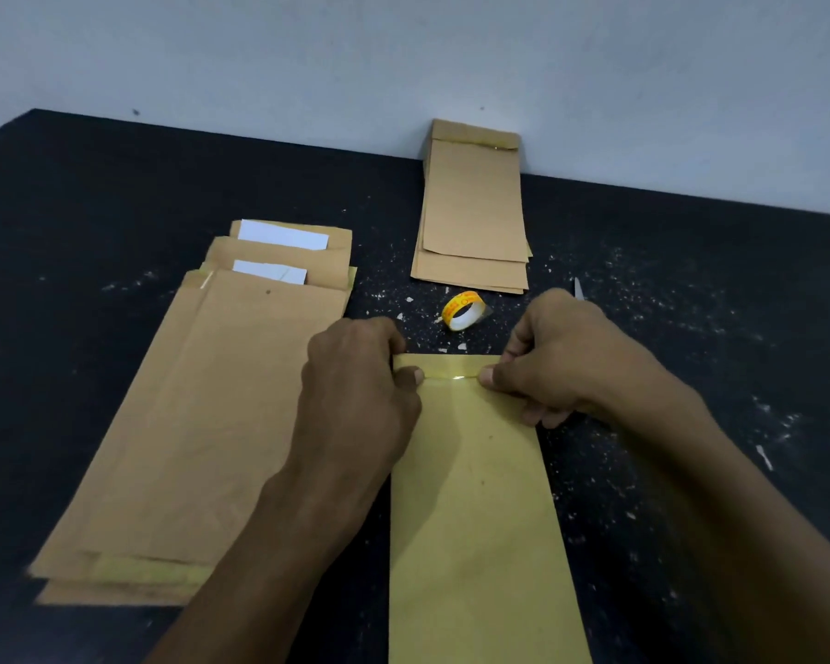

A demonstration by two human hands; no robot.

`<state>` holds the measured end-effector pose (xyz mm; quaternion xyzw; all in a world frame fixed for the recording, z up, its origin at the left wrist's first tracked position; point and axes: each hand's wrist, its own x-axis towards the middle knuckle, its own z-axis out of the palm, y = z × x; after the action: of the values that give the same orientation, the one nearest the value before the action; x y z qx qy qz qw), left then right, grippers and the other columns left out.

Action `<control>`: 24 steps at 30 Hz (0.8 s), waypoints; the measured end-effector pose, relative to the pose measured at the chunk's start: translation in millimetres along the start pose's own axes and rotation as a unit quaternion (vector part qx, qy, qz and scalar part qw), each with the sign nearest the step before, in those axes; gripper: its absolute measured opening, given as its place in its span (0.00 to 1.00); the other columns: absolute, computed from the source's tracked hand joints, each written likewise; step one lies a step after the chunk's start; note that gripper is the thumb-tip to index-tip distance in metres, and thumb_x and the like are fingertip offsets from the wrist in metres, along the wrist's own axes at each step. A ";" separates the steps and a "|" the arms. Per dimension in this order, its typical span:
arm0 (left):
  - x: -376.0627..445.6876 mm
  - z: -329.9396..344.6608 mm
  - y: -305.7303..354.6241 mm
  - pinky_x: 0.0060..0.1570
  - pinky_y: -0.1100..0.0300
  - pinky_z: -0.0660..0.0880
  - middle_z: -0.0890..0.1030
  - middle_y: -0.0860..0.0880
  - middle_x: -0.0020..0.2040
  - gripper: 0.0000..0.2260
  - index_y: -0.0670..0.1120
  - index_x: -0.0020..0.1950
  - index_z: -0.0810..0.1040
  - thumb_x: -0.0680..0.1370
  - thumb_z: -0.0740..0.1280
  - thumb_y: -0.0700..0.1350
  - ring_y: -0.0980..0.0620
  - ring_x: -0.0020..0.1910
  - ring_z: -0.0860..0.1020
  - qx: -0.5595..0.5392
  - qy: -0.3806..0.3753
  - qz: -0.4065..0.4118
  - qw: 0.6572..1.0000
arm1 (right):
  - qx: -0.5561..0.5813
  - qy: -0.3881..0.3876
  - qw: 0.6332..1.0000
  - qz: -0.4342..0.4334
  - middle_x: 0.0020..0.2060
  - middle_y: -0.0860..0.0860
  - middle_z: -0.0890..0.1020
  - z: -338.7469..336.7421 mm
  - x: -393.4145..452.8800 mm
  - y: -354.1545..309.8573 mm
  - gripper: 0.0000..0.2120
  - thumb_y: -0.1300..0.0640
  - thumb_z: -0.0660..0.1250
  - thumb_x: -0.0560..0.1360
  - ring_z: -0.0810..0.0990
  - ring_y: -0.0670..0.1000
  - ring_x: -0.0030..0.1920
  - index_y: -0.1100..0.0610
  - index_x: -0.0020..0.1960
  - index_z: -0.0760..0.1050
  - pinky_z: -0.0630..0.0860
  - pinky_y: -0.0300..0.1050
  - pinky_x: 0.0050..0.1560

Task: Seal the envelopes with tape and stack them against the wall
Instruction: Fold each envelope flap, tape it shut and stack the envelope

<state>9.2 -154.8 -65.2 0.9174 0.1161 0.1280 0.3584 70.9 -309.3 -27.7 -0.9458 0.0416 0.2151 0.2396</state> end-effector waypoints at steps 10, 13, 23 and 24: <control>-1.1 0.2 0.2 0.47 0.55 0.76 0.79 0.48 0.44 0.09 0.47 0.53 0.83 0.73 0.75 0.44 0.48 0.43 0.77 -0.006 0.005 0.006 1.000 | 0.034 0.018 0.998 0.048 0.57 0.63 0.79 -10.7 2.5 -8.9 0.22 0.58 0.82 0.66 0.83 0.54 0.24 0.64 0.52 0.75 0.77 0.41 0.23; -0.7 -0.5 -0.8 0.46 0.58 0.74 0.79 0.49 0.44 0.09 0.47 0.52 0.84 0.73 0.76 0.44 0.50 0.43 0.77 -0.008 0.003 0.009 1.000 | 0.048 0.011 0.997 0.054 0.55 0.65 0.79 -13.1 1.3 -7.2 0.23 0.58 0.82 0.66 0.83 0.53 0.24 0.62 0.54 0.74 0.76 0.39 0.22; 7.1 -11.0 3.2 0.47 0.60 0.73 0.77 0.50 0.47 0.08 0.46 0.54 0.83 0.75 0.73 0.40 0.51 0.47 0.76 0.005 -0.064 -0.012 0.998 | 0.090 -0.012 0.995 0.040 0.53 0.65 0.80 -7.4 5.5 -6.9 0.21 0.66 0.78 0.69 0.86 0.56 0.30 0.64 0.59 0.74 0.84 0.47 0.32; 8.1 -10.7 5.3 0.47 0.58 0.75 0.78 0.50 0.48 0.06 0.46 0.51 0.82 0.75 0.72 0.39 0.50 0.48 0.77 0.014 -0.073 -0.017 0.997 | 0.090 -0.007 0.995 0.039 0.53 0.65 0.80 -6.9 5.2 -7.3 0.21 0.66 0.78 0.69 0.85 0.56 0.29 0.64 0.58 0.74 0.83 0.45 0.30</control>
<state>14.0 -149.4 -52.8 0.9270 0.1071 0.0530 0.3556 79.6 -306.0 -21.2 -0.9164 0.0956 0.2264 0.3159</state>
